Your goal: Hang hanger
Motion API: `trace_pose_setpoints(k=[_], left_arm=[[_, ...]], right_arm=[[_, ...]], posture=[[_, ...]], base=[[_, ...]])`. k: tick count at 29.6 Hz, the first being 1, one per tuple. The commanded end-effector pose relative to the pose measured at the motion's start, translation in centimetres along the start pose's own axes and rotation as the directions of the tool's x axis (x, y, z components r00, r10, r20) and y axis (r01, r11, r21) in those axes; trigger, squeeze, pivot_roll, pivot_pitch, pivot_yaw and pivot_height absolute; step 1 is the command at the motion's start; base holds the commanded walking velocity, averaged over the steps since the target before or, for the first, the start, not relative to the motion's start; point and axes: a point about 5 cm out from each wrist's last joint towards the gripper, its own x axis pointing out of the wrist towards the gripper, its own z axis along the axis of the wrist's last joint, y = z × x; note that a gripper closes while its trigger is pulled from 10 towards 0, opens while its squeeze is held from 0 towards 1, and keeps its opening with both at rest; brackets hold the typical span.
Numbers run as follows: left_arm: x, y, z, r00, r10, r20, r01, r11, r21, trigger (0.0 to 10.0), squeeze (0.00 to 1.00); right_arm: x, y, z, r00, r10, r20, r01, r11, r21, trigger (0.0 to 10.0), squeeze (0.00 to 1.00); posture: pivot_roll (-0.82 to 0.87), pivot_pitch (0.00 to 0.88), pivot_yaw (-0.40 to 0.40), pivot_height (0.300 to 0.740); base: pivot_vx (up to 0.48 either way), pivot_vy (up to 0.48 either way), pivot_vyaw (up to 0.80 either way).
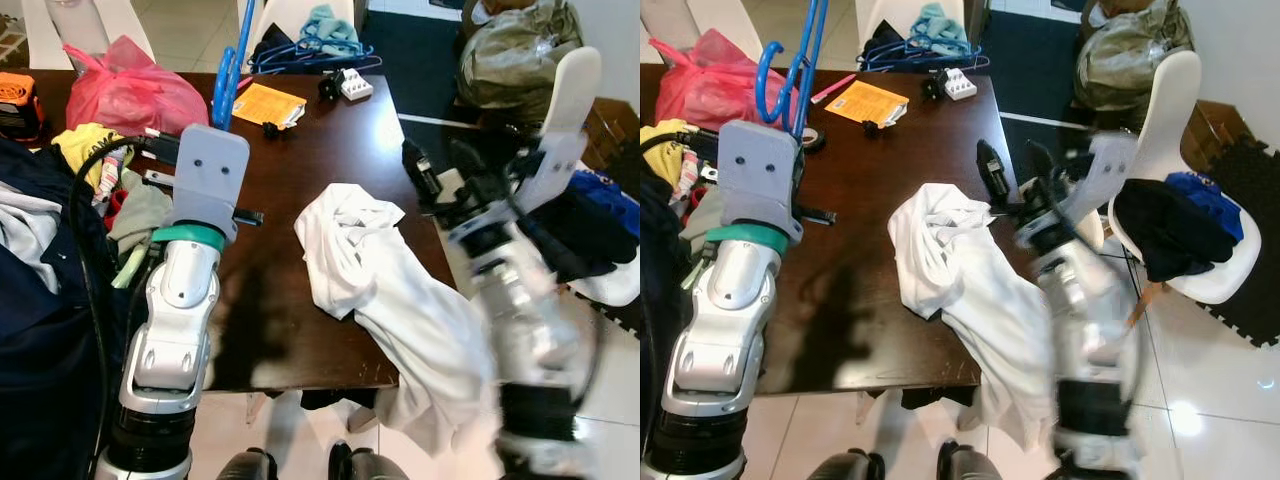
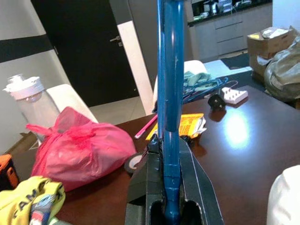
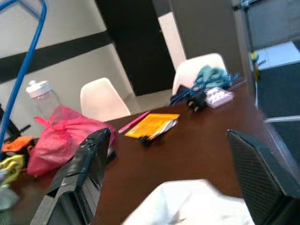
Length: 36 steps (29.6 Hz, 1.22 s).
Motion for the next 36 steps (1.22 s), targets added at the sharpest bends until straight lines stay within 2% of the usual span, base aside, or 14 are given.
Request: trace_pose_setpoints(k=[1, 7, 16, 36], left_arm=[[0.0, -0.3, -0.2, 1.0, -0.016, -0.003, 0.016, 1.0, -0.006, 10.0, 0.0], [0.2, -0.3, -0.1, 1.0, -0.02, 0.004, 0.02, 1.0, -0.003, 10.0, 0.0], [0.4, -0.4, -0.1, 1.0, -0.021, 0.01, 0.021, 1.0, -0.003, 10.0, 0.0], [0.4, -0.5, -0.3, 1.0, -0.023, 0.01, 0.023, 1.0, 0.0, 10.0, 0.0]], right_arm=[[0.0, 0.3, 1.0, 0.998, -0.002, 0.055, 0.003, 1.0, -0.025, 10.0, 0.0], [0.8, 0.8, 1.8, 0.997, 0.034, 0.068, -0.034, 0.999, 0.001, 10.0, 0.0], [0.8, 0.9, 2.0, 0.995, -0.002, 0.1, 0.004, 1.0, -0.015, 10.0, 0.0], [0.7, -0.1, 2.2, 0.995, -0.025, 0.095, 0.03, 0.998, -0.053, 10.0, 0.0]], posture=[[0.04, 0.075, 0.026, 0.74], [0.05, 0.069, 0.024, 0.74], [0.04, 0.065, 0.029, 0.74], [0.04, 0.06, 0.029, 0.74]], base=[[0.0, 0.0, 0.0], [-0.111, 0.0, 0.0], [-0.364, 0.0, 0.0], [-0.434, 0.0, 0.0]])
